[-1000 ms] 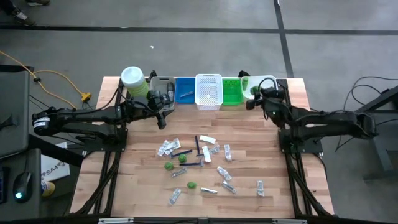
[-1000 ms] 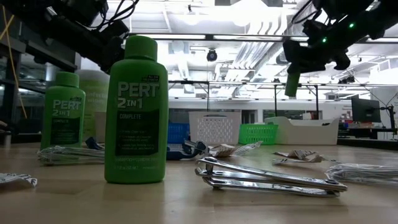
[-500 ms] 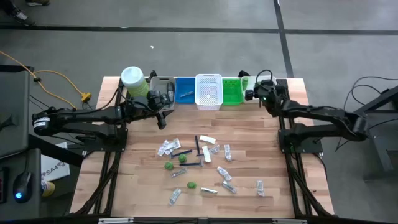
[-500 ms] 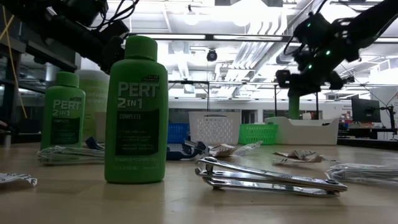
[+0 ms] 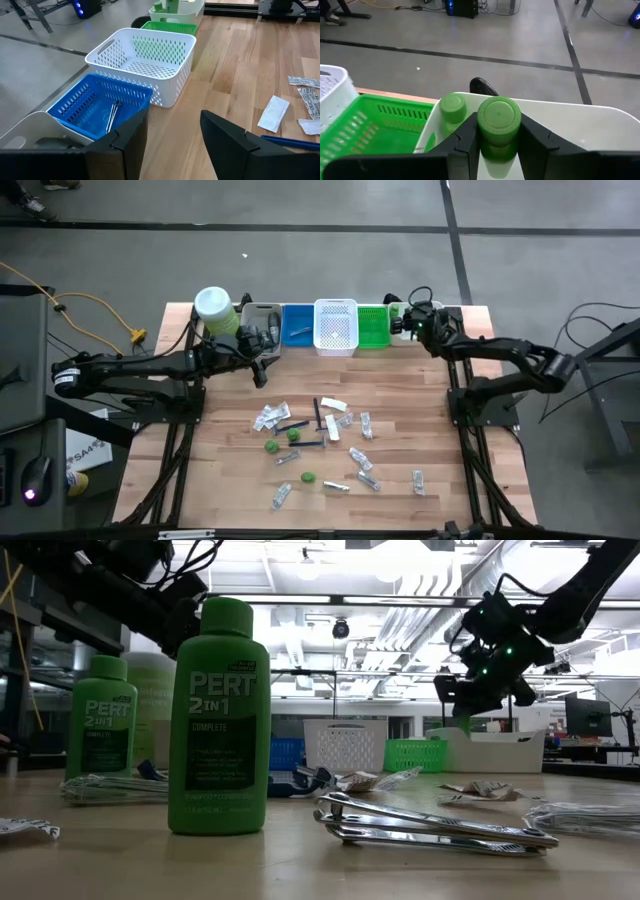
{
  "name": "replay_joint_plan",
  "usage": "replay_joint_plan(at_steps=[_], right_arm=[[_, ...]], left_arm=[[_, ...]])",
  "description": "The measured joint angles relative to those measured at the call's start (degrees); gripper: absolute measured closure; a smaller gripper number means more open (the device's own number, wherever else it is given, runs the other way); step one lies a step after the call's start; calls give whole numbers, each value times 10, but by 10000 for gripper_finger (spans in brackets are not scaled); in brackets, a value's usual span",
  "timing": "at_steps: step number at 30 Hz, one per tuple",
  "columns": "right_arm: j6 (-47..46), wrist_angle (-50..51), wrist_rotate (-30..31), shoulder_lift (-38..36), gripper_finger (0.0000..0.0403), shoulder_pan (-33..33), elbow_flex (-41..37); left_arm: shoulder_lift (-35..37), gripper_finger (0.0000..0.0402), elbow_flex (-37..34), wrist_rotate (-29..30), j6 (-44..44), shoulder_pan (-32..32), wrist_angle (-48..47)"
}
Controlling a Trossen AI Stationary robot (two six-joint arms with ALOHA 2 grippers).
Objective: Pick & Place Travel size toiletries
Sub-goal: Put the green shampoo into the right white bin
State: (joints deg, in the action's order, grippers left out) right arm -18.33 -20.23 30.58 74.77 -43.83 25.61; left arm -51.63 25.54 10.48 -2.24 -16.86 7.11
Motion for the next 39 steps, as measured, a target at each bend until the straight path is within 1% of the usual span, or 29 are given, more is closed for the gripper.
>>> replay_joint_plan(at_steps=[8,13,20,33,39], right_arm=[[6,-58,-38,54,313,-30,0],[9,-78,-48,71,314,-43,0],[20,-84,-60,72,314,-56,0],[21,-88,-115,72,314,-85,0],[21,-87,-120,72,314,-89,0]], left_arm=[[0,220,0,0,0,0,0],[0,220,0,0,0,0,0],[0,220,0,0,0,0,0],[0,220,0,0,10,0,0],[0,220,0,0,10,0,0]])
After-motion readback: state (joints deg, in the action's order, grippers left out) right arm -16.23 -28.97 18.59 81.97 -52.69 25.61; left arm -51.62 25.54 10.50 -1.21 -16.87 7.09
